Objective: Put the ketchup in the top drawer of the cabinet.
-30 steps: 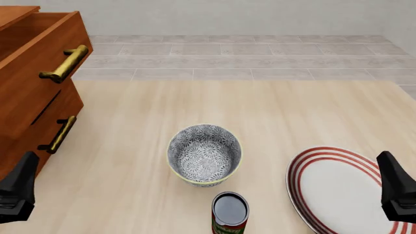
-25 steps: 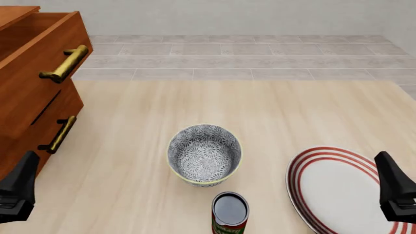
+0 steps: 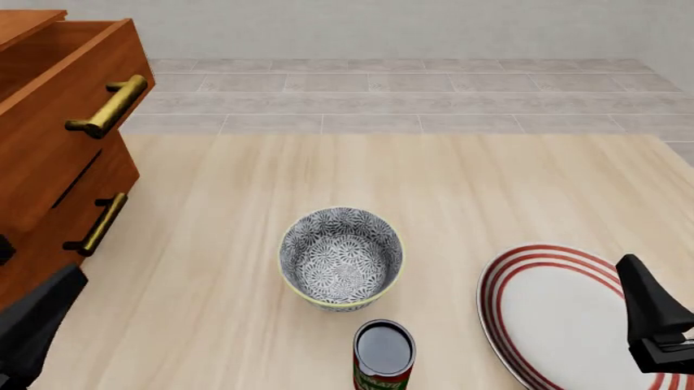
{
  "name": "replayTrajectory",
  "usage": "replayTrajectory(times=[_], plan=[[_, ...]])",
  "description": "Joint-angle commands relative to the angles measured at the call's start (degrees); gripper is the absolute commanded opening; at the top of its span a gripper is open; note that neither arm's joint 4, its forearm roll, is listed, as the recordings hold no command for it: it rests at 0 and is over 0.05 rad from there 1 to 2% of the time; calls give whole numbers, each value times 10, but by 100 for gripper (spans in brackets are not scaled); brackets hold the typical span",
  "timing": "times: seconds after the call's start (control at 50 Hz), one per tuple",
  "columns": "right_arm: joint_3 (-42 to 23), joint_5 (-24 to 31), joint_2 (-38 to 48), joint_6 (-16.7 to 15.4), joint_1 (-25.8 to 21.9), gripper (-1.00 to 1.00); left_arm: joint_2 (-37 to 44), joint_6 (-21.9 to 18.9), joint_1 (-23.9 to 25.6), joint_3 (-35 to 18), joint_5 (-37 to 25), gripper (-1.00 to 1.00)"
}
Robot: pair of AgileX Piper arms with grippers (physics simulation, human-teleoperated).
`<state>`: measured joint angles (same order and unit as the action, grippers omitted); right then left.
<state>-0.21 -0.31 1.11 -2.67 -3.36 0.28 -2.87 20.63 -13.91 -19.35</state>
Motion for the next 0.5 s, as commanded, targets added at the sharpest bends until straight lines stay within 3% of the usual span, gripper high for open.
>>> replayTrajectory(times=[0.02,0.16,0.2,0.28,0.34,0.5], plan=[[0,-2,4,-4,-8,100,40,-38,149,-34,-51,100],[0,-1,3,-4,-5,100,149,-39,192,-1,48,100],[0,-2,4,-4,-4,100,197,-38,199,15,96,100],[0,-2,5,-4,-6,100,330,16,241,34,205,100],[0,-4,9,-1,-6,100,406,7,276,46,277,100],[0,-7,13,0,-7,100,507,39,309,33,343,100]])
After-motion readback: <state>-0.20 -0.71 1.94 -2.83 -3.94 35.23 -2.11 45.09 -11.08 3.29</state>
